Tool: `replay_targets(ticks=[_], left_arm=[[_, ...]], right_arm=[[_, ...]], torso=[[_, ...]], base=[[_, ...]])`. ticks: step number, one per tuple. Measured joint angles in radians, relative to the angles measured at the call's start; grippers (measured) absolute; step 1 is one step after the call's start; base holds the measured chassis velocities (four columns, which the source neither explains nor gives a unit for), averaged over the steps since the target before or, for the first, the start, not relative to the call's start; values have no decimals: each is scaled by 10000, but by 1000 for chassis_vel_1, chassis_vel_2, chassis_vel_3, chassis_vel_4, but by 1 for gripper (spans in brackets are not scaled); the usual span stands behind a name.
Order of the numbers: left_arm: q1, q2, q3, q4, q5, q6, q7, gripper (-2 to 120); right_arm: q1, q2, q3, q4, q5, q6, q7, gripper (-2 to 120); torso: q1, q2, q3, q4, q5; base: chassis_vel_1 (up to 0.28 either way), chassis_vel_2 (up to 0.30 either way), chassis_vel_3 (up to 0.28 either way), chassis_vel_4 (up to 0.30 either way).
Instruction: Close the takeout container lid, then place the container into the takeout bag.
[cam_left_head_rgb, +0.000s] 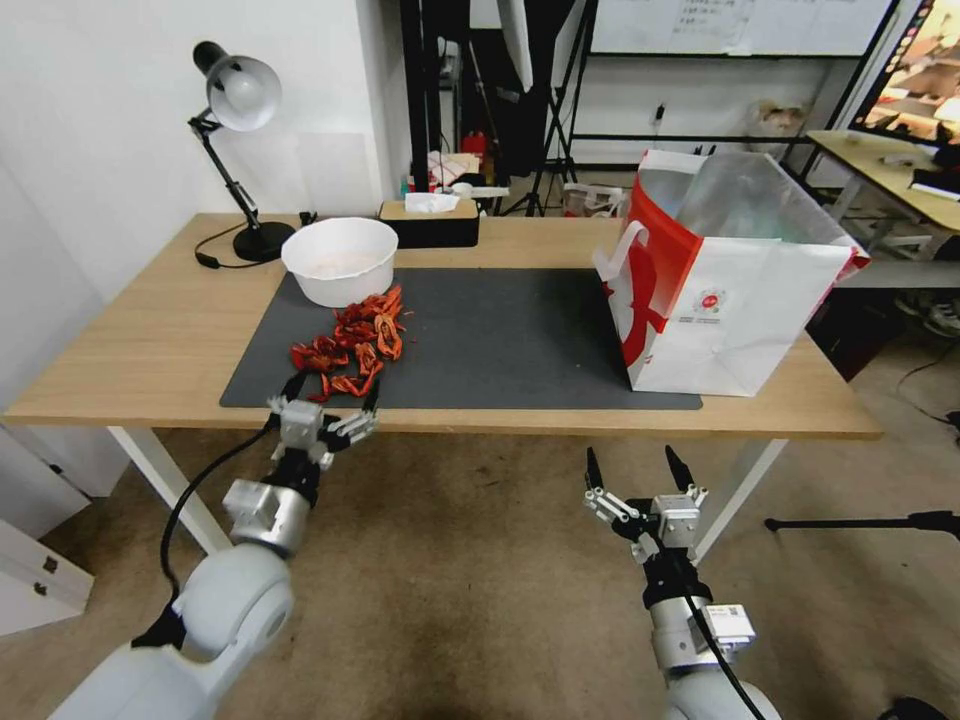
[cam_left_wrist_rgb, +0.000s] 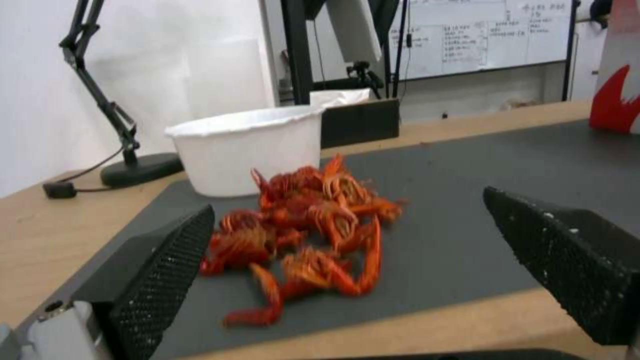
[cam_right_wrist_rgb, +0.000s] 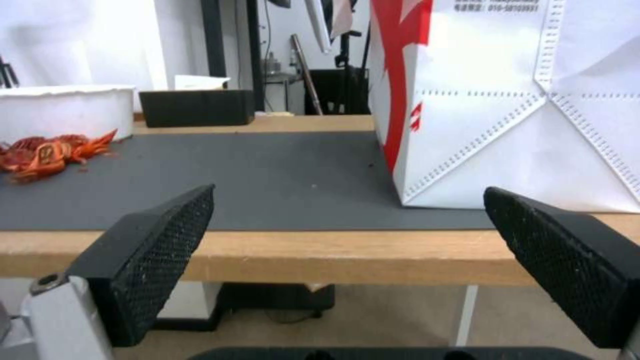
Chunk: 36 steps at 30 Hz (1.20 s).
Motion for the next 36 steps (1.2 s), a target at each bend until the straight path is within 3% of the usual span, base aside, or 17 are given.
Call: replay_targets(ticks=[8, 17, 36], left_arm=[[924, -503, -144, 93, 656, -505, -179, 100], [1467, -1072, -231, 179, 666, -773, -167, 100], [1419, -1074, -203, 197, 616, -774, -155, 100]], right_arm=[[184, -45, 40, -95, 91, 25, 93, 100], [309, -38, -3, -228, 145, 31, -67, 100], [343, -73, 3, -219, 138, -14, -141, 100]], torso=[[2, 0, 0, 1, 1], [2, 0, 0, 0, 1], [2, 0, 0, 0, 0]], base=[[0, 0, 0, 0], [0, 0, 0, 0], [0, 0, 0, 0]])
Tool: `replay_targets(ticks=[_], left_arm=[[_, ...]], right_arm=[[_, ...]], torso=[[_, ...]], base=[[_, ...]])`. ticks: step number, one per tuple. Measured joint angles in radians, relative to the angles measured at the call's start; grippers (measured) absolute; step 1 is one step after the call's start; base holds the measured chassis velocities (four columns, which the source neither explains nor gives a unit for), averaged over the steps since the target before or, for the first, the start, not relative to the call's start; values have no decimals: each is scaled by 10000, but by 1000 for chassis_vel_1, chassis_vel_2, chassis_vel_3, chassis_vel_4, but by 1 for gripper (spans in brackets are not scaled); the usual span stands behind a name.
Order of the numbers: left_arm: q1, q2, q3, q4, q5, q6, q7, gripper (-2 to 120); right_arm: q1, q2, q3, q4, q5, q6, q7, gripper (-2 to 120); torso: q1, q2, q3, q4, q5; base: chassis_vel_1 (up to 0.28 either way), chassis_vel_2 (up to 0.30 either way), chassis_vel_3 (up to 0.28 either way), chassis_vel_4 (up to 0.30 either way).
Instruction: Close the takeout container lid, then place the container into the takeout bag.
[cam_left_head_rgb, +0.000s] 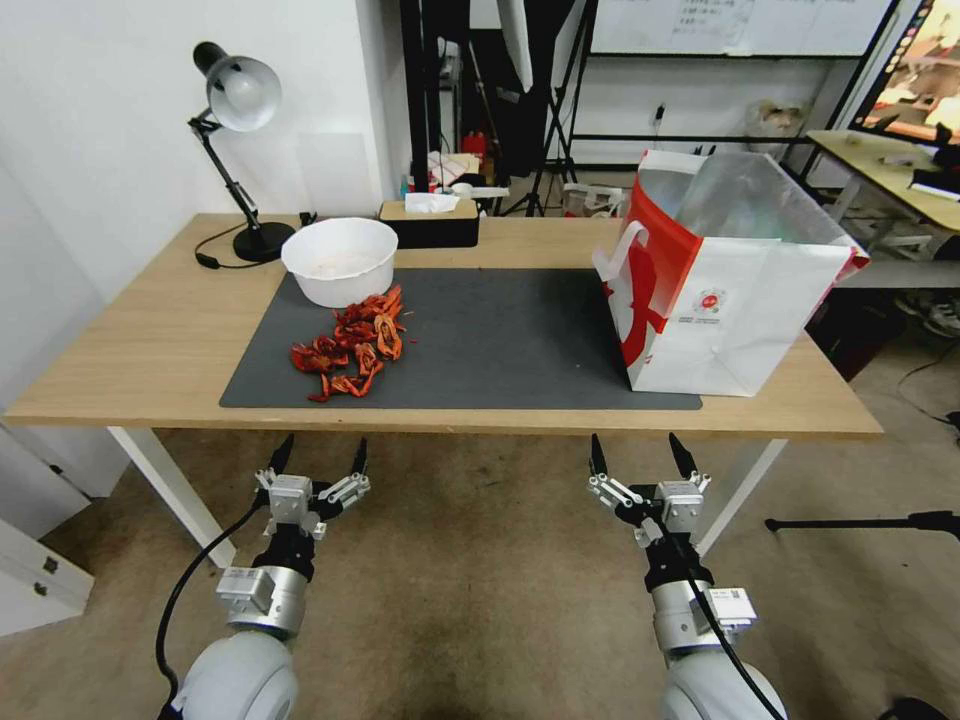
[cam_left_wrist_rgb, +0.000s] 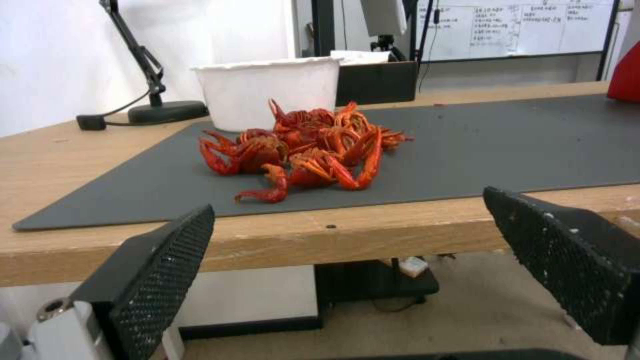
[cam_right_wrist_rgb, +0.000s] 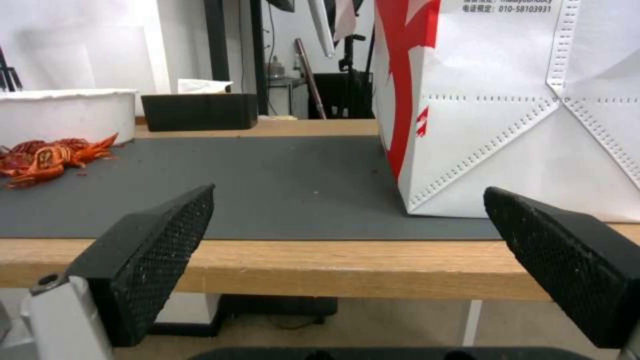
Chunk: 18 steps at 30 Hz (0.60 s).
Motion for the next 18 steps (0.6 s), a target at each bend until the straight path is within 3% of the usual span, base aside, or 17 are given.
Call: replay_targets(ticks=[18], left_arm=[[-13, 11, 12, 1, -7, 12, 1, 100]], right_arm=[[0, 0, 0, 1, 0, -12, 0, 100]], torso=[[0, -2, 0, 0, 0]], base=[[0, 0, 0, 0]])
